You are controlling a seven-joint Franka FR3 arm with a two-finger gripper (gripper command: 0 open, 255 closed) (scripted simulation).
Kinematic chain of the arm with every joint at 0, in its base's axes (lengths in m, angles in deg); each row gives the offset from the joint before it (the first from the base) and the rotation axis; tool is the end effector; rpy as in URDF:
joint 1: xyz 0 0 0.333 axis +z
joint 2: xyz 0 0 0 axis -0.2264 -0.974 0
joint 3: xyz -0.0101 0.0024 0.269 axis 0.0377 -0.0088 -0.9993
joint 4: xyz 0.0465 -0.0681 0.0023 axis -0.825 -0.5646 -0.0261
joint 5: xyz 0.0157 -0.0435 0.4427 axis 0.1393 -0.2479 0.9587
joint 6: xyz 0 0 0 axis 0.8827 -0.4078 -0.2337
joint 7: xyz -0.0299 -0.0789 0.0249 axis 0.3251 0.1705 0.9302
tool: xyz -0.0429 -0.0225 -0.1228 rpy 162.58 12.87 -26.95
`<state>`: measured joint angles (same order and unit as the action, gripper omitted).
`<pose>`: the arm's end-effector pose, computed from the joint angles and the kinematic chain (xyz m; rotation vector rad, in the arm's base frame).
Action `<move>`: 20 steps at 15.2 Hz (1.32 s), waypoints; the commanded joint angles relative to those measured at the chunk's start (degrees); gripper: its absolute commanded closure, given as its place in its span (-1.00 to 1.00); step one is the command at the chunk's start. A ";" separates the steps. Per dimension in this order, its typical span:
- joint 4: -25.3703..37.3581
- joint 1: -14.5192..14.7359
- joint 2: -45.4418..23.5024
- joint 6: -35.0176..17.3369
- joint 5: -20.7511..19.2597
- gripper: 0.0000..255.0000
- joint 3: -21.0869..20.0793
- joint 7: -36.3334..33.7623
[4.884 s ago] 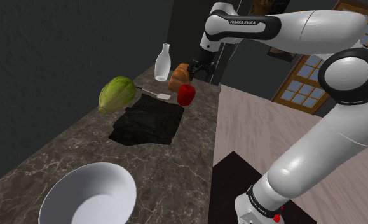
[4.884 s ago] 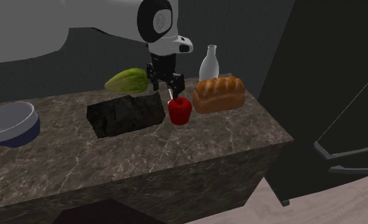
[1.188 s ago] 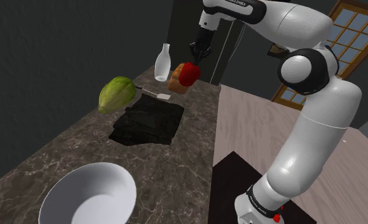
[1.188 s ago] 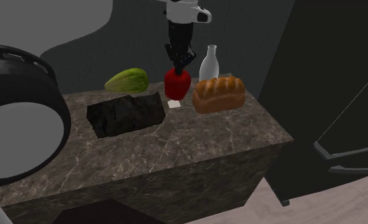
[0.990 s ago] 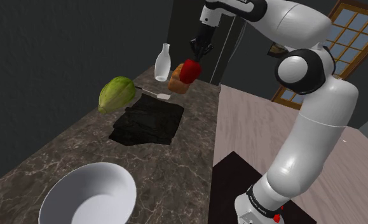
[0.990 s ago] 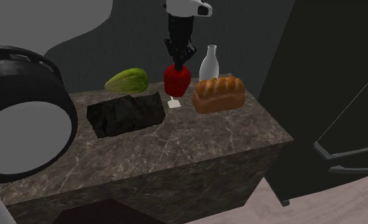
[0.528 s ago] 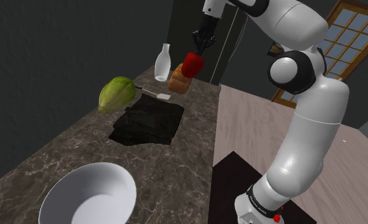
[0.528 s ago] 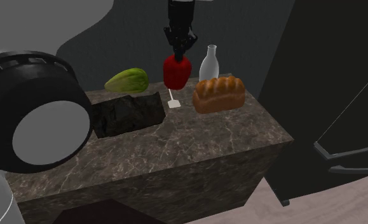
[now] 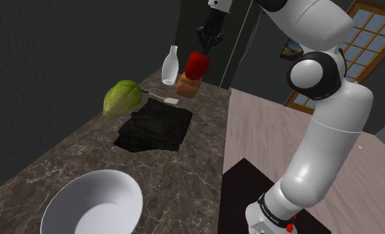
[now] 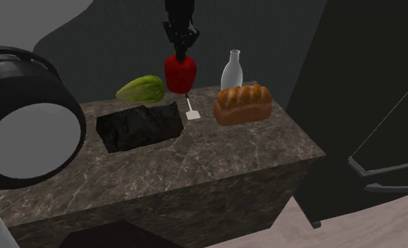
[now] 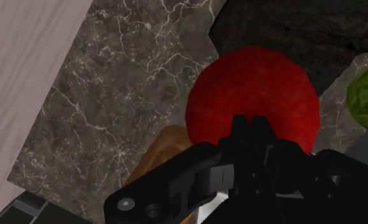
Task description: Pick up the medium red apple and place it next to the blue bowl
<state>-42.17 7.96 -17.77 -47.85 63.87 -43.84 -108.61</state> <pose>0.6391 -0.0364 0.6235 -3.0171 0.6364 0.0524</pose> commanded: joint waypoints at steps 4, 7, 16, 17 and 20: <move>-10.30 3.84 7.10 -3.56 -0.13 1.00 -2.27 -5.95; -13.71 6.03 9.62 -4.69 -0.09 1.00 -3.91 -9.74; -18.63 12.46 13.33 -6.67 0.11 1.00 -9.49 -21.71; -18.74 13.18 13.41 -6.80 0.10 1.00 -10.16 -23.09; -18.59 15.41 13.23 -7.08 -0.04 1.00 -12.16 -27.30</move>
<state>-59.87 22.71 -5.10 -54.49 63.74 -55.41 -134.57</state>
